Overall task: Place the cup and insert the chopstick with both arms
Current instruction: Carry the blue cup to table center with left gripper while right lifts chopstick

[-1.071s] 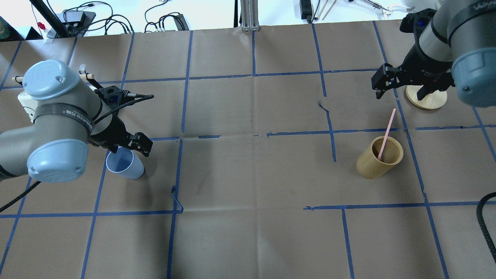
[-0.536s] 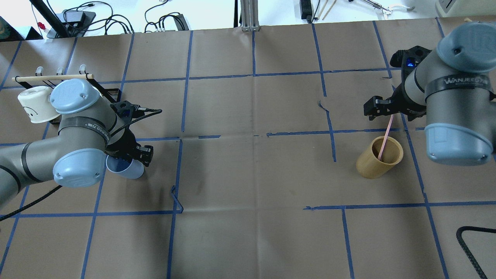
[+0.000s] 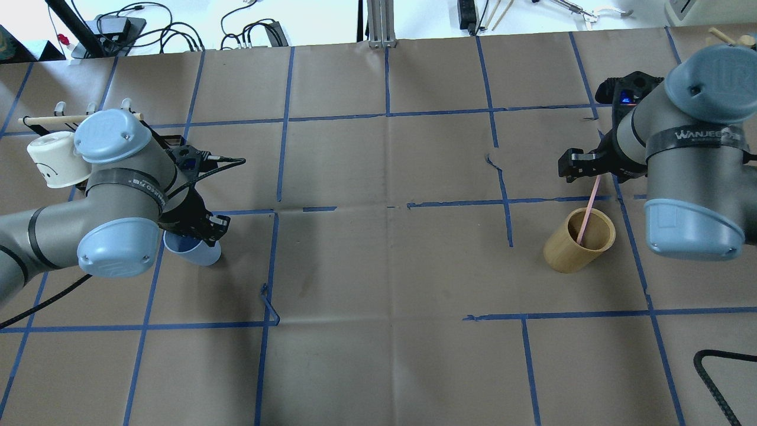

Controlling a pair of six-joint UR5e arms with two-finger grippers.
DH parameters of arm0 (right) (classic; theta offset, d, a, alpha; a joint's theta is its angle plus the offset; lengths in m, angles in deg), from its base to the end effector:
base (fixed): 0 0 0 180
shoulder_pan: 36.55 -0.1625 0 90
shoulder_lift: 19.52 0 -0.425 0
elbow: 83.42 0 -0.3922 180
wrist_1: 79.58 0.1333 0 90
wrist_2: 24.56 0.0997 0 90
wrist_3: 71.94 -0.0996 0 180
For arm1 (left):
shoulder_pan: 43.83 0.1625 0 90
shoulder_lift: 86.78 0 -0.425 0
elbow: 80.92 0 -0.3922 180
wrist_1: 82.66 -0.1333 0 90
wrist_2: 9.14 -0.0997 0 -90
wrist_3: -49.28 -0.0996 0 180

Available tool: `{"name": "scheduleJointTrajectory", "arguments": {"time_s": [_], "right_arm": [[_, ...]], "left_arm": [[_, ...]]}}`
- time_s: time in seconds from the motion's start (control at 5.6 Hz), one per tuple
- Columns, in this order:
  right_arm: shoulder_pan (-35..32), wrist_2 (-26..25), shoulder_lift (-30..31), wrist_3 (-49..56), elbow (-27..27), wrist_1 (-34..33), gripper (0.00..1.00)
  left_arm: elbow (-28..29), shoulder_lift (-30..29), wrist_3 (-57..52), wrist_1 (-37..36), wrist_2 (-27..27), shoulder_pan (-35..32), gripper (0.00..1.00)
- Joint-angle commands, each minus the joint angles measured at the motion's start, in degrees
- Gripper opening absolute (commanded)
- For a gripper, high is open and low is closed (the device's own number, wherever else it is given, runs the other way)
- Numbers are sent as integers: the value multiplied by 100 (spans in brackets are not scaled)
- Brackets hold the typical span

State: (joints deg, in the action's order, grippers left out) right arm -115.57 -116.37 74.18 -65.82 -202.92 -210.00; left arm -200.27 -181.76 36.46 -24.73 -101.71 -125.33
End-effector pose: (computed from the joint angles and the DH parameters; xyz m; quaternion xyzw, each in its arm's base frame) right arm 0.0426 -0.4639 0.3448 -0.0441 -0.9908 0.1235 0.0344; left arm -0.0599 -0.4705 0.2614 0.0381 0.9988 0.0235 0.0184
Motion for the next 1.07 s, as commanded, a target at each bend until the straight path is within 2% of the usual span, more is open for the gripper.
{"name": "scheduleJointTrajectory", "arguments": {"time_s": [0.0, 0.18, 0.36, 0.54, 0.71, 0.89], "right_arm": [[0, -13, -1, 12, -3, -10, 23], [0, -39, 8, 12, 5, -10, 11], [0, -152, 17, 12, 92, 16, 9], [-17, -232, 34, 12, 441, 426, 9], [-44, -224, -9, -14, 1219, 1395, 9], [-53, -198, -131, -93, 2114, 2432, 9]], "left_arm": [[733, -221, 1676, 410, 29, -1000, 0], [1173, -623, 2861, 403, 72, -1643, 0], [1760, -1140, 4256, 377, 203, -2372, 1], [2444, -1676, 5271, 342, 291, -2892, 1], [3043, -2195, 5820, 307, 257, -3246, 2], [3266, -2452, 5817, 280, 205, -3397, 3]]}}
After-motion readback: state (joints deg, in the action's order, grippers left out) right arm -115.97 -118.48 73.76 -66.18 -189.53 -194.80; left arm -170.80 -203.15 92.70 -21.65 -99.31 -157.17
